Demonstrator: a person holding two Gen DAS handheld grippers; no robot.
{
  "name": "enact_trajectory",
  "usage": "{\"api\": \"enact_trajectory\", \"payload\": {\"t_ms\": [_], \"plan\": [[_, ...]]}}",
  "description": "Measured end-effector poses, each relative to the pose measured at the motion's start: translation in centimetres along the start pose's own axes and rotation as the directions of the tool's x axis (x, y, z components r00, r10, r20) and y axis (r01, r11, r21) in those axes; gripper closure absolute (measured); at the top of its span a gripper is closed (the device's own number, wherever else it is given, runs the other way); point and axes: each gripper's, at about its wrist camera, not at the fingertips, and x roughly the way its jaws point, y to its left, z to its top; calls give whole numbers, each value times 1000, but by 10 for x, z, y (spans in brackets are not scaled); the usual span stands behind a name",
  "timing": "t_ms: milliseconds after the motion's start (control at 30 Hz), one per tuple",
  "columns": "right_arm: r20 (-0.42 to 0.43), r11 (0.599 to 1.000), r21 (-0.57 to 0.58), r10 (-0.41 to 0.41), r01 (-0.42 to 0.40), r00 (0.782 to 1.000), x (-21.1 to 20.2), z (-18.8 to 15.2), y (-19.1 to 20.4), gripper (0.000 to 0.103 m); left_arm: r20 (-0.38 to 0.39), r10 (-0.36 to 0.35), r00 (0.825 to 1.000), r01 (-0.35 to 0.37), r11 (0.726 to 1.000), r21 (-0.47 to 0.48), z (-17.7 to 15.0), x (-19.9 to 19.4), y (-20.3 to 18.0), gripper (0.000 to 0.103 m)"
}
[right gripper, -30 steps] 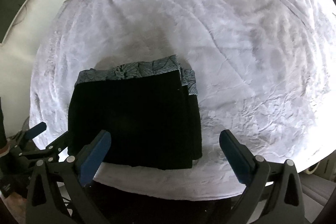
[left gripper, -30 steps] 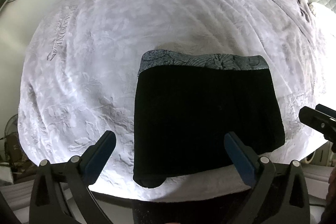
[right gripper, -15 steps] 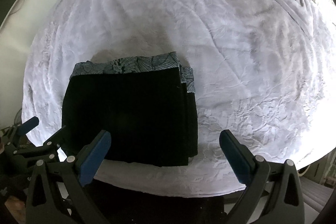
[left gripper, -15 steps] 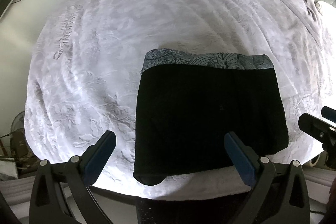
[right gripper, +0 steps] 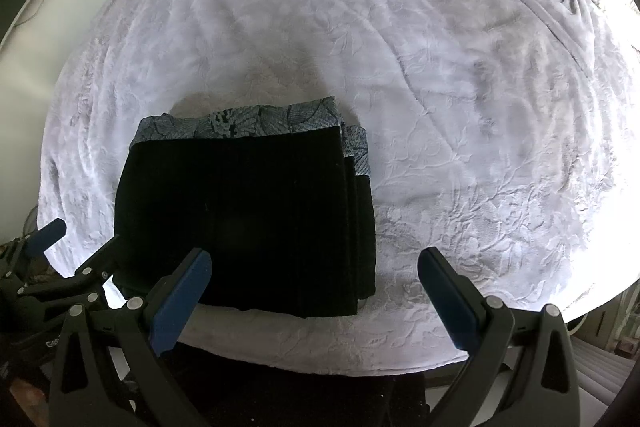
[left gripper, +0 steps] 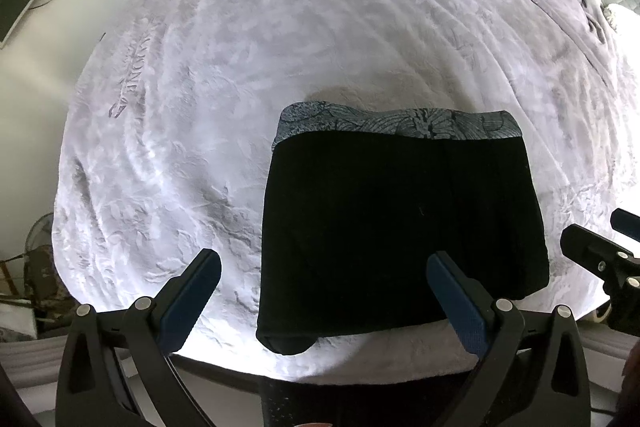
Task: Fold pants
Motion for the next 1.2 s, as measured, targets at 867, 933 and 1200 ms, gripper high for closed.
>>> {"api": "enact_trajectory", "payload": {"t_ms": [867, 933, 1200], "plan": [[-9, 999, -24, -21, 21, 1000, 3, 0, 6, 0, -3, 8, 1000, -8, 1000, -16, 2, 1, 3, 0], [-9, 999, -26, -23, 22, 1000, 4, 1, 5, 0, -3, 8, 1000, -8, 1000, -17, 1, 1, 2, 0], [-10, 999, -29, -25, 25, 1000, 4, 0, 4, 0, -5, 9, 1000, -9, 1000, -19, 1, 1, 0, 0]]}}
